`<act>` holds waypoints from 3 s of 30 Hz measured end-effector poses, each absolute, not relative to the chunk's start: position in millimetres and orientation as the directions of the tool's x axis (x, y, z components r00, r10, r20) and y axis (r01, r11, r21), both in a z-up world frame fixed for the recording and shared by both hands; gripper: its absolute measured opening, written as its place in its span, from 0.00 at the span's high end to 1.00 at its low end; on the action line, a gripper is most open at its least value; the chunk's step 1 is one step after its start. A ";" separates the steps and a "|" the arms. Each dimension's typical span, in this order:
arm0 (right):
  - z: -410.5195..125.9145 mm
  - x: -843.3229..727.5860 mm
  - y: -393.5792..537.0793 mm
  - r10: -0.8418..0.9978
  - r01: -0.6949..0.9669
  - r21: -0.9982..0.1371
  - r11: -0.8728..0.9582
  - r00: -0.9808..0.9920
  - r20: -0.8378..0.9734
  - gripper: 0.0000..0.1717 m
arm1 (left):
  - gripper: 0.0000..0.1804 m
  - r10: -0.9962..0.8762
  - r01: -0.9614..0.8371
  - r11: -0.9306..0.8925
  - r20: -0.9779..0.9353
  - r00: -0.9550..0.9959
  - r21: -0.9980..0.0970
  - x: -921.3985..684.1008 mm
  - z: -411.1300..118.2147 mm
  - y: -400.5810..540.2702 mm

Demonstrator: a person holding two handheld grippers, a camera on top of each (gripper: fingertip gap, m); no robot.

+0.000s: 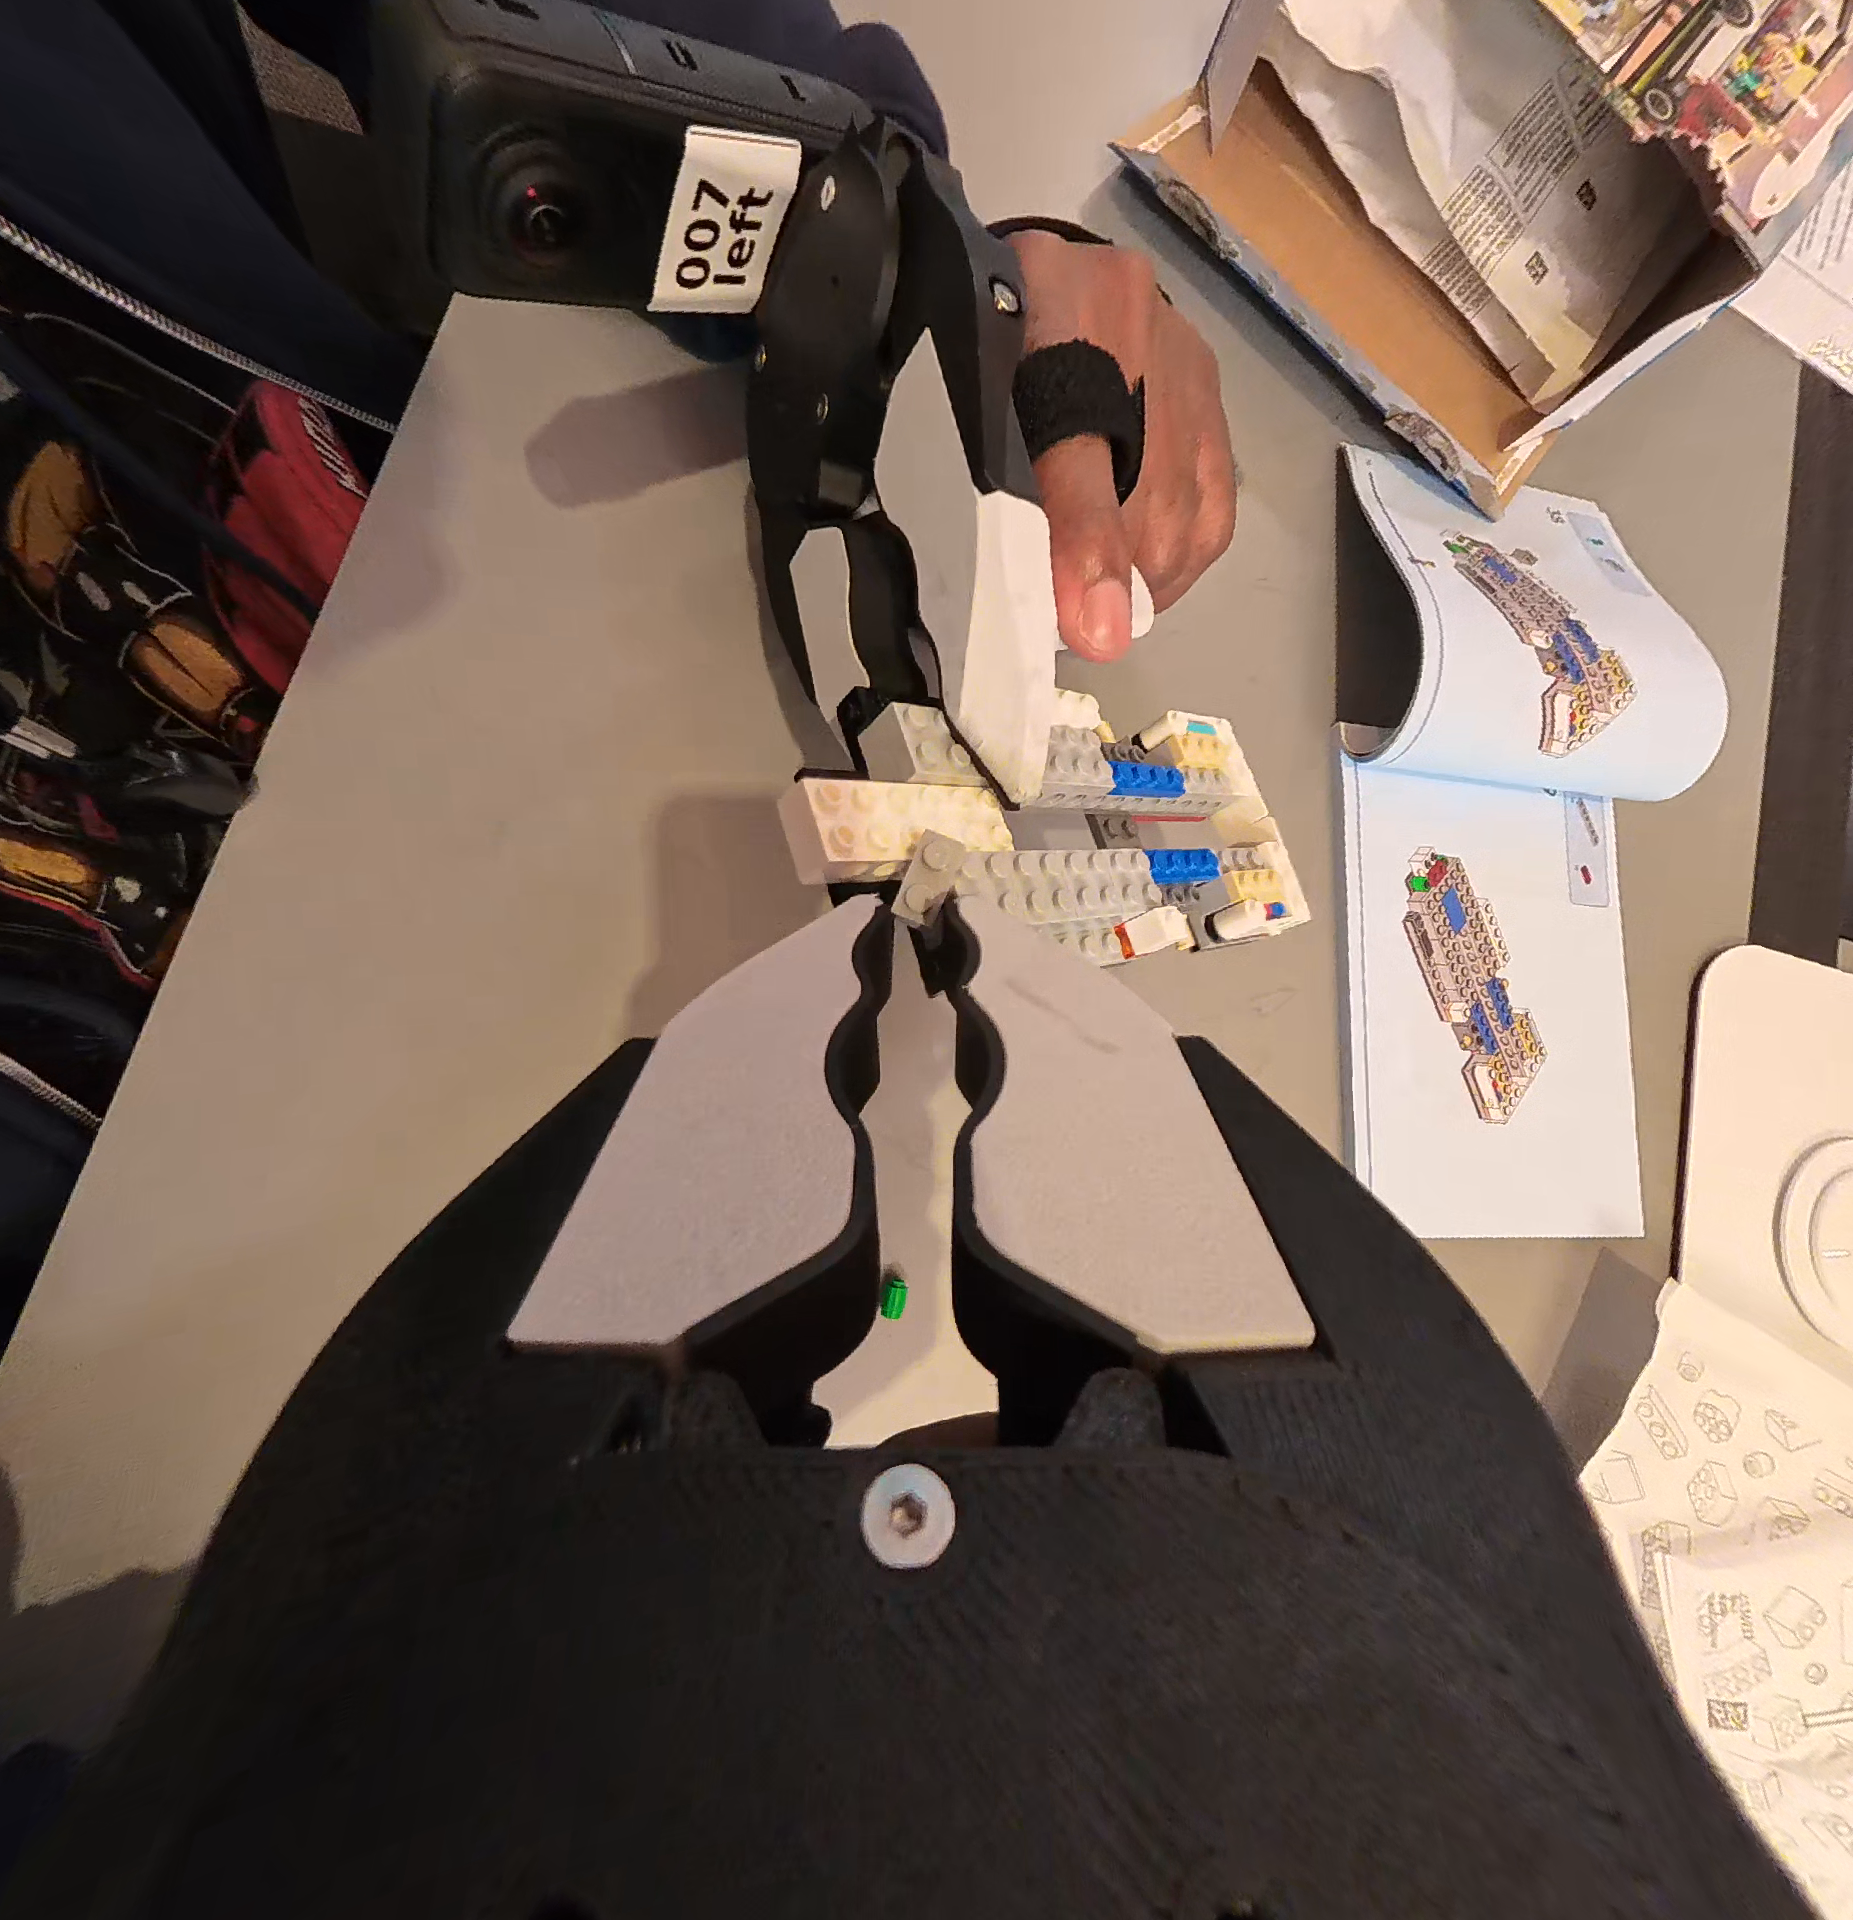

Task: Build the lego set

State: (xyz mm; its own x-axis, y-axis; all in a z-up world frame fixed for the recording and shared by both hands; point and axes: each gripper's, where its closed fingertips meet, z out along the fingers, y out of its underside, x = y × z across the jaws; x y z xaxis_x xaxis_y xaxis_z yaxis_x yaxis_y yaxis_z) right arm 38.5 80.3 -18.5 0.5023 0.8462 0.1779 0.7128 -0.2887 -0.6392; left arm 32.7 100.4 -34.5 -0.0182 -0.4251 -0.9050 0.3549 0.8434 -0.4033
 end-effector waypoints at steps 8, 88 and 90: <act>-18.1 39.3 82.9 0.839 0.705 -0.648 -0.287 0.512 0.185 0.95 | 0.89 -0.431 0.351 0.842 -0.902 -0.018 -0.409 32.0 -34.4 100.9; -17.3 16.1 55.0 0.881 0.753 -0.634 0.174 0.169 0.443 0.84 | 0.89 -0.537 0.465 0.666 -0.808 -0.243 -0.583 6.8 -29.3 71.1; -16.0 12.1 52.6 0.880 0.751 -0.633 0.189 0.156 0.449 0.84 | 0.89 -0.520 0.465 0.673 -0.815 -0.256 -0.576 6.6 -33.2 67.2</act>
State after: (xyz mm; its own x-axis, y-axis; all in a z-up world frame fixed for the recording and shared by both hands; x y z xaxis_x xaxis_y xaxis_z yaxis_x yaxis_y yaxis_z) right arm 12.1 52.6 -16.0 0.1562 0.8799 0.4487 0.7510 0.1892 -0.6326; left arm 6.6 67.2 -33.2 -0.2563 -0.5201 -0.8148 0.4648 0.6728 -0.5756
